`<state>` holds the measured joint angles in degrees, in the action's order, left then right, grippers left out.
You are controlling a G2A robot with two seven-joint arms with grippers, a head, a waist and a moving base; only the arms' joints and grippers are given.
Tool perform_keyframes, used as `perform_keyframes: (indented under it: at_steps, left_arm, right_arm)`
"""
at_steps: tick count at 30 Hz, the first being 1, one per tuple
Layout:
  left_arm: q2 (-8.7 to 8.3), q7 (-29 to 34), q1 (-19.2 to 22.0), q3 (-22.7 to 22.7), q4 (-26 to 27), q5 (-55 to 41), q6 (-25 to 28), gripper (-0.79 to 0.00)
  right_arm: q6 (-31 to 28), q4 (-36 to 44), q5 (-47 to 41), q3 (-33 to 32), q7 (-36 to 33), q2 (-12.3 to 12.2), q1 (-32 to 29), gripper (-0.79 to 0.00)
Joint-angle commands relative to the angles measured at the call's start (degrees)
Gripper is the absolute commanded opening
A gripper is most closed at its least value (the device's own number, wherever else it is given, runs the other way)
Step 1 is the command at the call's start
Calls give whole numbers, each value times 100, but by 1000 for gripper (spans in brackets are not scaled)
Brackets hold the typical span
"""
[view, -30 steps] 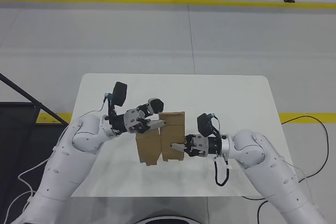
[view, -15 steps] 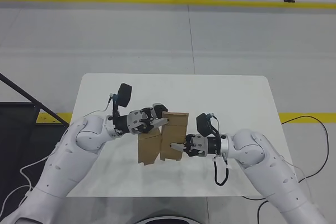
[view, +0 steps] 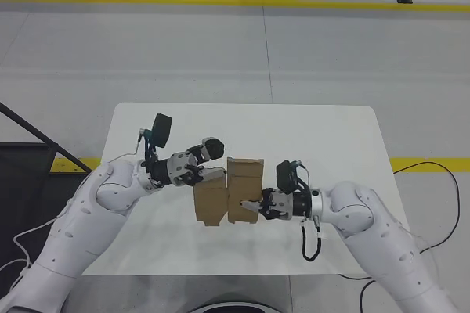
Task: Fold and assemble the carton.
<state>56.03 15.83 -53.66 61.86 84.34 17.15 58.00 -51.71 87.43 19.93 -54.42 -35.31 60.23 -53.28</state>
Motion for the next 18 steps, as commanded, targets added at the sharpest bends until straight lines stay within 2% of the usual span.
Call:
perform_keyframes:
  at_steps: [1,12,18]
  left_arm:
    - [-58,116,40,-65,20,-45,0,-194]
    - [-279,323,387,-499,114,-6,0,-292]
    - [-387,290,547,-752,89,-45,0,-382]
  right_arm:
    - [43,77,87,-20,-21,-12,-35,-785]
    - [196,256,131,-53,-214,-57,-92,-785]
    - [210,279,62,-59,-344,-81,-84,-785]
